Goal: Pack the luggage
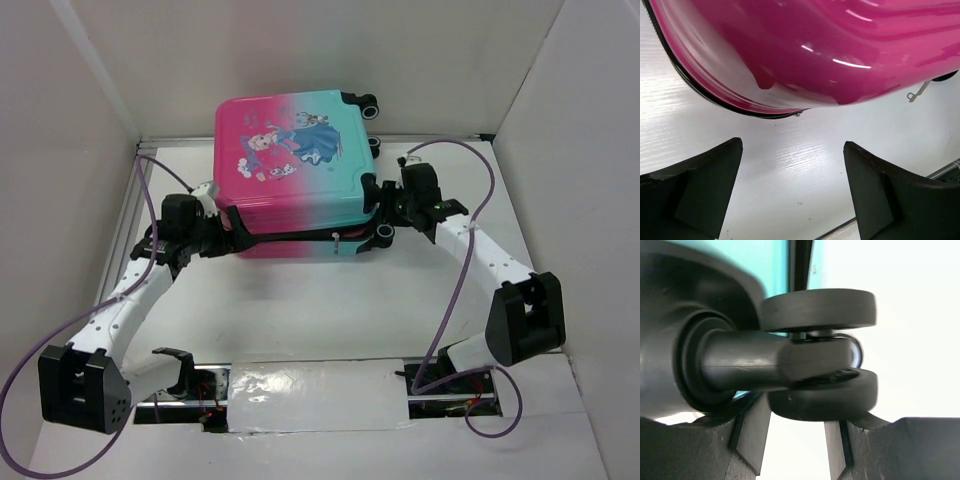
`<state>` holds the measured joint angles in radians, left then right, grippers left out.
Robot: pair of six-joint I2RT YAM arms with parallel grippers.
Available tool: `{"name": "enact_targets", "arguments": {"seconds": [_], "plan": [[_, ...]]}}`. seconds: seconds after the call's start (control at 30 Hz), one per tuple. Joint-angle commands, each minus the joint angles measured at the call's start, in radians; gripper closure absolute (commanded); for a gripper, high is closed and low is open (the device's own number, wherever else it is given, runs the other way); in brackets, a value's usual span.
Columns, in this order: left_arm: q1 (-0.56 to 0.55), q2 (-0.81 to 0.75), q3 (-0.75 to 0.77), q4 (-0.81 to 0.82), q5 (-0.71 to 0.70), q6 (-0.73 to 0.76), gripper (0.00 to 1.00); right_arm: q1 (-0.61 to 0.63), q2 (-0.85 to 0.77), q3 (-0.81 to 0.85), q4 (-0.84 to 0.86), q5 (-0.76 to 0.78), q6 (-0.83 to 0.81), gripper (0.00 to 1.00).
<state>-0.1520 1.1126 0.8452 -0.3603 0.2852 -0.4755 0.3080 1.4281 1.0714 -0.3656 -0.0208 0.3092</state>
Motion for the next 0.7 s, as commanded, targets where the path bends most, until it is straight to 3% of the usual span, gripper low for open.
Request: {"name": "enact_targets", "arguments": {"seconds": [0.0, 0.2, 0.4, 0.67], "plan": [[-0.021, 0.013, -0.015, 0.024, -0.032, -0.008, 0.06, 0.002, -0.012, 0.055, 0.114, -0.005, -0.022, 0.51], [-0.113, 0.053, -0.04, 0.066, -0.078, -0.017, 0.07, 0.086, -0.19, -0.085, 0.105, -0.014, 0.016, 0.51], [-0.198, 0.062, -0.074, 0.124, -0.19, -0.049, 0.07, 0.238, -0.356, -0.233, 0.117, -0.014, 0.068, 0.4], [-0.228, 0.038, -0.136, 0.231, -0.369, -0.069, 0.1, 0.402, -0.279, -0.235, 0.154, 0.151, 0.079, 0.39]]}}
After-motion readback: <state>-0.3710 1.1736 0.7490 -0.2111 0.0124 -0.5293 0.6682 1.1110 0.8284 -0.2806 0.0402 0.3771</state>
